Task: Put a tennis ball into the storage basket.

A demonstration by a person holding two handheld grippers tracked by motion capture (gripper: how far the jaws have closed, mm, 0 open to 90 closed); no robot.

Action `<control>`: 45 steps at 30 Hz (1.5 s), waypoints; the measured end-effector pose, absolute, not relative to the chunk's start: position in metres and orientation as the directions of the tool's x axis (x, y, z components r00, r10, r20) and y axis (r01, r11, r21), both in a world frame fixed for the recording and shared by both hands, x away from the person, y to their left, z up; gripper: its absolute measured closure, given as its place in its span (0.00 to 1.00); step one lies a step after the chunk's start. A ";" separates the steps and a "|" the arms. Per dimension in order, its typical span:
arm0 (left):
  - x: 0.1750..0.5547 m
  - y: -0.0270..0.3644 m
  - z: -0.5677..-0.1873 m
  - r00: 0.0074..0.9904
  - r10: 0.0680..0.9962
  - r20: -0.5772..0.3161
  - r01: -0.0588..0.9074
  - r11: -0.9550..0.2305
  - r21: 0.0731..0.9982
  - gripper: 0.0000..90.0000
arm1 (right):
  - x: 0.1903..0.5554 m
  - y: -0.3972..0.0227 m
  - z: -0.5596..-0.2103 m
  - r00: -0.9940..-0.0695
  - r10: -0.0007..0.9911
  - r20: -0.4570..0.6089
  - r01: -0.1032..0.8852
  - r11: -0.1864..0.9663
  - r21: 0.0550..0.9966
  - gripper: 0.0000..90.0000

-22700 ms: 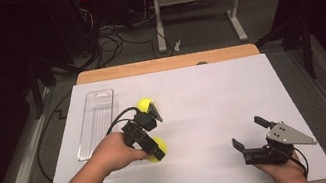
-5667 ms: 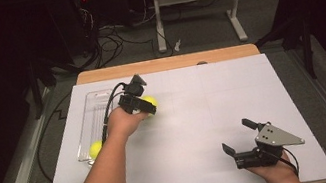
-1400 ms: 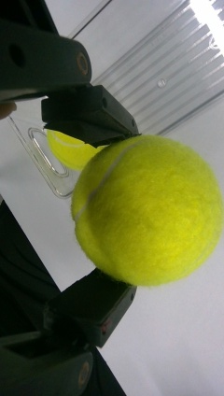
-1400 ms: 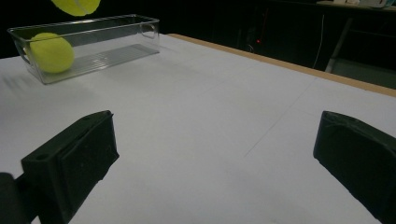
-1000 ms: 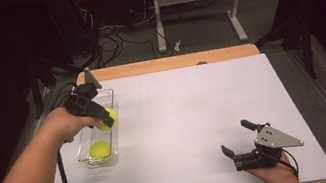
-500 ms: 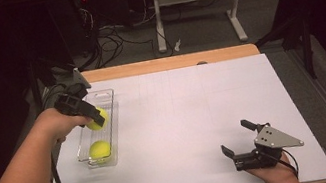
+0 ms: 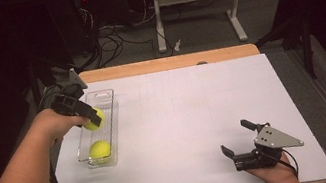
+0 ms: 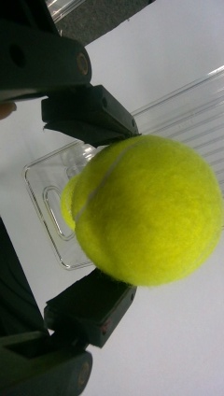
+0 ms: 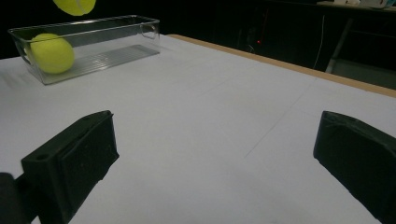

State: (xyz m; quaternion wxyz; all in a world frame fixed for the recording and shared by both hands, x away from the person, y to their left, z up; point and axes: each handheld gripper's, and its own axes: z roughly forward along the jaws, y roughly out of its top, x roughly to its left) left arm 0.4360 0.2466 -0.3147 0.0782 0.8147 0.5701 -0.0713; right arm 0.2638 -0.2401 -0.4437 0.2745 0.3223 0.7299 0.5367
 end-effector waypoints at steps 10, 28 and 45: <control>0.442 0.242 -0.321 0.334 0.924 -0.185 0.942 -0.332 0.043 0.32 | 0.264 -0.241 -0.443 -0.641 0.766 -0.052 0.176 0.212 0.961 0.00; 0.450 0.237 -0.337 0.325 0.934 -0.150 0.945 -0.324 0.033 0.32 | 0.264 -0.241 -0.443 -0.641 0.766 -0.051 0.174 0.211 0.962 0.00; 0.454 0.238 -0.354 0.308 0.939 -0.151 0.951 -0.310 0.012 0.32 | 0.264 -0.240 -0.444 -0.643 0.764 -0.054 0.174 0.215 0.961 0.00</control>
